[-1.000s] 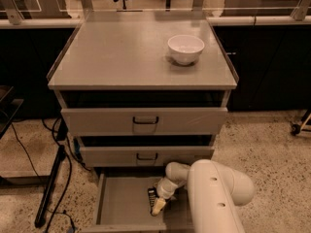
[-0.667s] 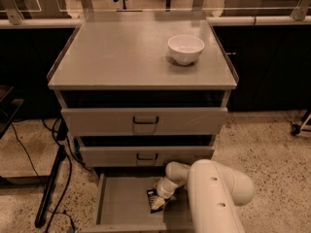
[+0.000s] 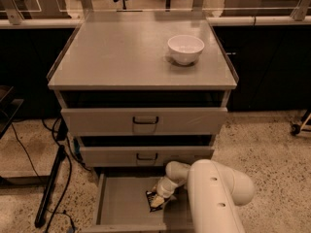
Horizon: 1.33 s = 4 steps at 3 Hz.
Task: Pick rxbar chocolate from bottom drawer and place on counter
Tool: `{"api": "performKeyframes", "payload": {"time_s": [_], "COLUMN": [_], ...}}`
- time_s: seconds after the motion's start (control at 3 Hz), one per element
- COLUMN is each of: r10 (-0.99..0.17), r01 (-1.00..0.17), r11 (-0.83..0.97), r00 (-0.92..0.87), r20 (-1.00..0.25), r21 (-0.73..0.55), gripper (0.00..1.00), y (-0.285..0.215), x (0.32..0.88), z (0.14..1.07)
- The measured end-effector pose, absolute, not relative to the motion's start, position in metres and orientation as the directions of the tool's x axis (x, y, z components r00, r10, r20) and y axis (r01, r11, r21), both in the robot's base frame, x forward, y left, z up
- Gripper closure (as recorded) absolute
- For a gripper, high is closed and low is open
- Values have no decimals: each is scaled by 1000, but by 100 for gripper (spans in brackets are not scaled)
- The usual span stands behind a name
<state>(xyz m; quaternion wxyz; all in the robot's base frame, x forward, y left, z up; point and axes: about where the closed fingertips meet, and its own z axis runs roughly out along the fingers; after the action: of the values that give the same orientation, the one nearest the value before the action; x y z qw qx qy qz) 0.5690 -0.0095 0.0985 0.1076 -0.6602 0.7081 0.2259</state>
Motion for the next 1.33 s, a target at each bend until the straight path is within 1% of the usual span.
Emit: {"api": "performKeyframes", "payload": {"time_s": [0.33,0.67,1.0,1.33], "r10": [-886,-886,-885,-885], "r01": [-984,-984,-990,-980], "r11": [26,26,104,198], "r00": [-105,-105,-136,-167], "r20": [-451,-451,-445,-434], "r21": [178,178,96,-26], "gripper": [100,100,100,100], "y": [-9,-9,-26,-34], "x": [569,569,592,617], "z": [99,106,143,196]}}
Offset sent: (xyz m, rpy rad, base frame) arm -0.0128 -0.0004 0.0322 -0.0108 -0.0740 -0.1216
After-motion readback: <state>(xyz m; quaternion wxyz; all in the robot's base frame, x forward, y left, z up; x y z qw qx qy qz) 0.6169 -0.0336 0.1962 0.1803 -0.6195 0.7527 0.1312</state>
